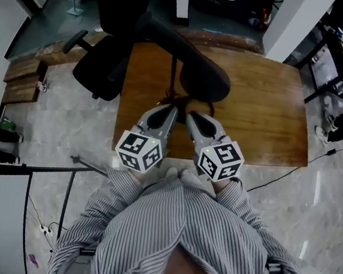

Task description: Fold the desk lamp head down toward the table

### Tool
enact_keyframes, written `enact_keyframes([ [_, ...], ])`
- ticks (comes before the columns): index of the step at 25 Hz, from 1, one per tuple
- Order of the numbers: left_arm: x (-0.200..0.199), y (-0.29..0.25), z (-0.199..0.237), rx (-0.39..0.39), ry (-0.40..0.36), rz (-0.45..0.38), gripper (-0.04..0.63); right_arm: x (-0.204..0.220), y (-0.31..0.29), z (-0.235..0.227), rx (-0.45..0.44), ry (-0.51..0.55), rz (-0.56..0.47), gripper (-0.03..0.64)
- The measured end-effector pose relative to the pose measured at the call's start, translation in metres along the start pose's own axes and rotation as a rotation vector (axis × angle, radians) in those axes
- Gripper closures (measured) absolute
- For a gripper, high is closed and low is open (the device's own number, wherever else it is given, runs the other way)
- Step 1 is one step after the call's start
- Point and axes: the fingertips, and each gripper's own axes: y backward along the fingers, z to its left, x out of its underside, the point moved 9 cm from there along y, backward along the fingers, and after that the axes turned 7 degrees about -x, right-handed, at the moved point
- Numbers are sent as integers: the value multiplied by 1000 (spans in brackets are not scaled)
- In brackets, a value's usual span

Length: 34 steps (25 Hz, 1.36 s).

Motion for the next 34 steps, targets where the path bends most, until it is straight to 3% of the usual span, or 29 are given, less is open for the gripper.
enact_keyframes([
  [9,2,13,-16,52,17,9,591,-6,3,3,13,-12,-29,615],
  [18,2,15,-20,62,18,10,591,-4,4,7,-22,6,1,617],
  [34,11,12,-18,57,25,40,591,3,4,4,-10,7,35,617],
])
